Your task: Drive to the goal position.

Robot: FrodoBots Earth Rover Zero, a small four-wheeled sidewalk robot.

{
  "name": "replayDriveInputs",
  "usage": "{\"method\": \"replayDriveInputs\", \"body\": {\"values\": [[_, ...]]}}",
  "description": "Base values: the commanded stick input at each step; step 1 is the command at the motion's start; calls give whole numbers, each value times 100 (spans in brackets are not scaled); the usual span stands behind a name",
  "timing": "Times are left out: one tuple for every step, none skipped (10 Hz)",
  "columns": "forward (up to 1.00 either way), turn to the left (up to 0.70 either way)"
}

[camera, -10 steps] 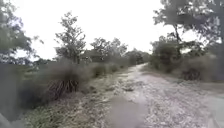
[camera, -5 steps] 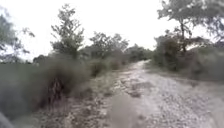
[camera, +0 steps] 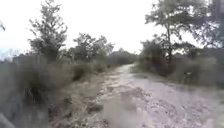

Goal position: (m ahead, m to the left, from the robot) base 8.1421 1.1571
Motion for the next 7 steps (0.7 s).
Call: {"method": "replayDriveInputs", "body": {"values": [[85, 0], [85, 0], [85, 0], [85, 0], [85, 0], [85, 0], [85, 0]]}}
